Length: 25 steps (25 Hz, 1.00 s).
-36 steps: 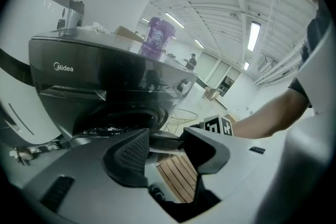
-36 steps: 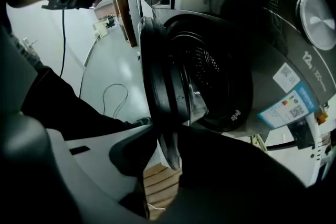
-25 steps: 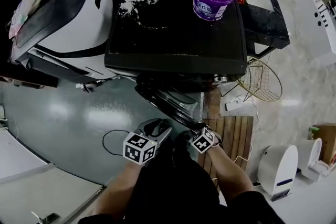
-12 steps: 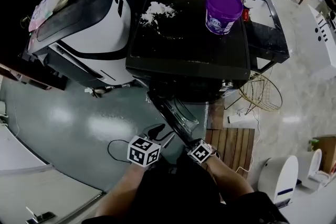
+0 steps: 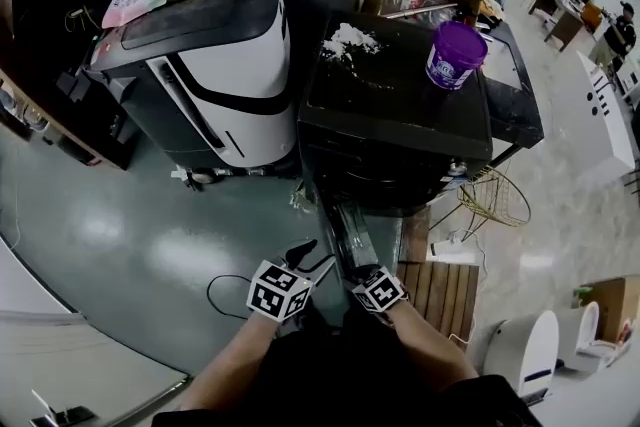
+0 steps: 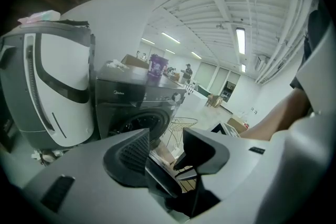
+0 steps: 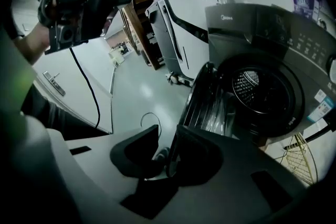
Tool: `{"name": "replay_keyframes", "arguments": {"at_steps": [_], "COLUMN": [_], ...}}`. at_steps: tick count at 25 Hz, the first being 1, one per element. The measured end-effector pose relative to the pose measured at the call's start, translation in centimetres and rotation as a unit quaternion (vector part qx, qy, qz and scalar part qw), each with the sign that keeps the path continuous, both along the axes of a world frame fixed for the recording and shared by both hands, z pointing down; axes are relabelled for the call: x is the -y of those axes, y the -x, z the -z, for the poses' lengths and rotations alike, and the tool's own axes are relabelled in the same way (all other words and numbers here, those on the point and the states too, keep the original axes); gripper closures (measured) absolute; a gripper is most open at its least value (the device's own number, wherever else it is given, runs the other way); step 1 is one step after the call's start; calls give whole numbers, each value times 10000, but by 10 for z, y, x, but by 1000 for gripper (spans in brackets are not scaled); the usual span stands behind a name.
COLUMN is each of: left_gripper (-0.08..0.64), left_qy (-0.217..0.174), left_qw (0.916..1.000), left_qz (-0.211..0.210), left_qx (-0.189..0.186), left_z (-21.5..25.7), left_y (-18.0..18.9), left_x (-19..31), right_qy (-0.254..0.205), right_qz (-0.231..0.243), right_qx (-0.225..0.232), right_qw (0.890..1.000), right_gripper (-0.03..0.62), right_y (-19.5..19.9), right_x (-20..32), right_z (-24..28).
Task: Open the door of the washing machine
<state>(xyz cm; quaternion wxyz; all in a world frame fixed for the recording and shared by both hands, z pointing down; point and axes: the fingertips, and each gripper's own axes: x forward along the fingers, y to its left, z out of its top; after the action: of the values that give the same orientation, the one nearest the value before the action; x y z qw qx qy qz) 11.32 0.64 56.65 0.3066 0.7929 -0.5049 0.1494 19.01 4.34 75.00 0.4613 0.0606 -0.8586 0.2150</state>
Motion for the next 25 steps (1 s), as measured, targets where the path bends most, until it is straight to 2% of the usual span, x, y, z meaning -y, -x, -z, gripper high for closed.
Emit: {"name": "replay_keyframes", "arguments": {"at_steps": [3,11,18,22,25], "left_gripper": [345,354,362,373,383], "left_qy": [-166,-381,-440,-681,-894], "left_qw": [9997,9962,9914,9903,9885], "left_qz": [149,764,1136,1182,1216], "left_qx": [-113,-194,-481,-257,-49], "left_z": [16,26,38,61,80], "left_y": [22,80,85,80,69], "left_x": [-20,-52,-67,-48,-28], "right_qy": [-258,-508,-796,-1000,-1323], "right_qz": [-55,-274,-523,-798,-921], "right_qx": [100,376,977,1558,1940], "right_qw": [9996,9976,9906,9795,9677], "right_gripper": [472,497,515,528,537], "right_y": [12,16,18,12,1], "right_x": [-4,-4,20,45,65], "right_z": [25,71,124,176,218]}}
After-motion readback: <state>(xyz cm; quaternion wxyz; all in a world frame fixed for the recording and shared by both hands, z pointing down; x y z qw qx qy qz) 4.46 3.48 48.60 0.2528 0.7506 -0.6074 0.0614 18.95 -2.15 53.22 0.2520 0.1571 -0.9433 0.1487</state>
